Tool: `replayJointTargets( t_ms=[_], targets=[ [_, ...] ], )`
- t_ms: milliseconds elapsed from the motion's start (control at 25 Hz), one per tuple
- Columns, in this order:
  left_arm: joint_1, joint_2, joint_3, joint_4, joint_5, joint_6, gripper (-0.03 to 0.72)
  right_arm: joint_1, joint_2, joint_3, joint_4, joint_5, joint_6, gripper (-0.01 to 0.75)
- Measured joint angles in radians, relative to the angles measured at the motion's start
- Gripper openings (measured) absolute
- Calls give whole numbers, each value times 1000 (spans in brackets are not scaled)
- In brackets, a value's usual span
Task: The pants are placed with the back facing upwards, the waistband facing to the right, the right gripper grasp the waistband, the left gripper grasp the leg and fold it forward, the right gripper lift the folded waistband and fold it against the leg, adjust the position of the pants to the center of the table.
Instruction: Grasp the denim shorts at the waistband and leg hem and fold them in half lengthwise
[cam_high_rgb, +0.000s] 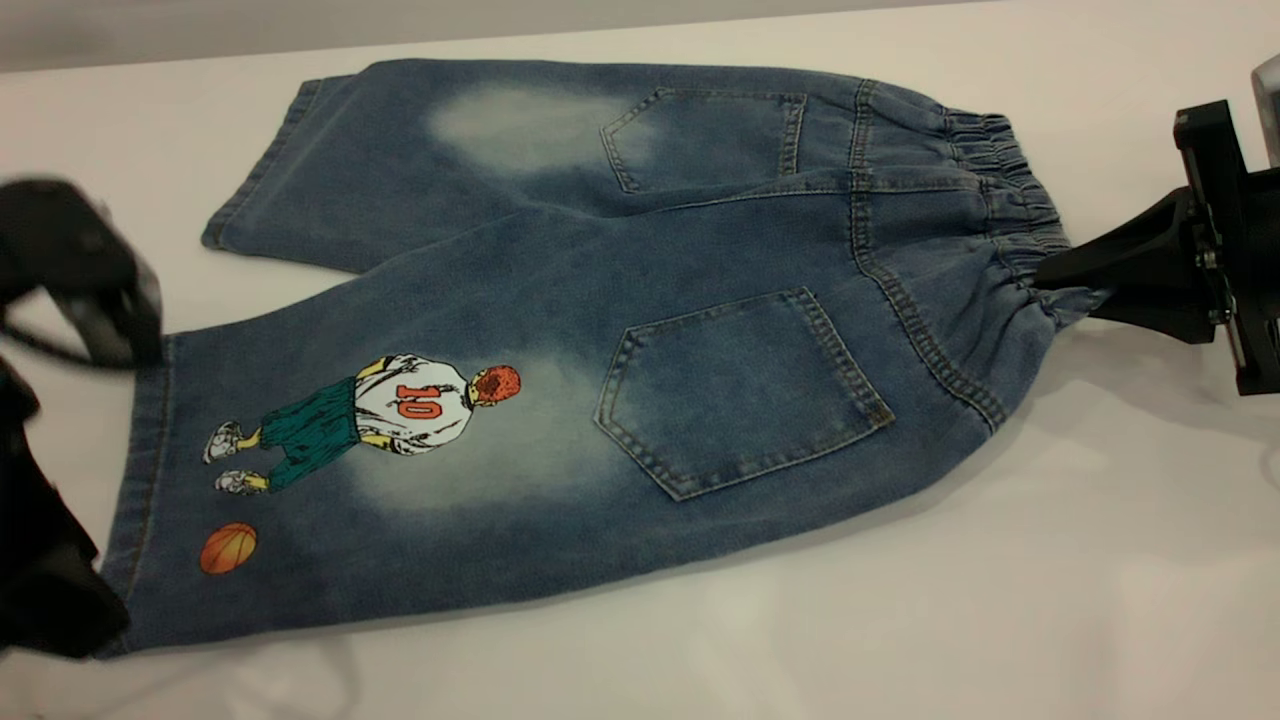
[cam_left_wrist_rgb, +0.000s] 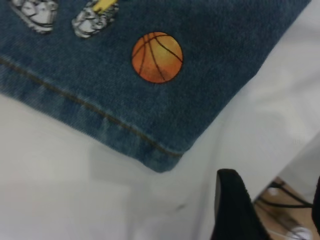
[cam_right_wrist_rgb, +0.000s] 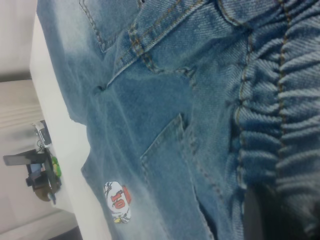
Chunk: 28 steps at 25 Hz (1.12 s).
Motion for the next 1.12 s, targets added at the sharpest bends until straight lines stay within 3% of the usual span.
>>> replayJointTargets(
  t_ms=[440, 800, 1120],
  targets=[
    [-4, 205, 12, 51, -263, 1, 363, 0, 0, 0, 0, 35, -3, 27],
    [-3, 334, 12, 99, -376, 0, 363, 0, 0, 0, 0, 34, -4, 34],
    [-2, 366, 12, 99, -395, -1, 363, 0, 0, 0, 1, 35, -7, 36]
  ],
)
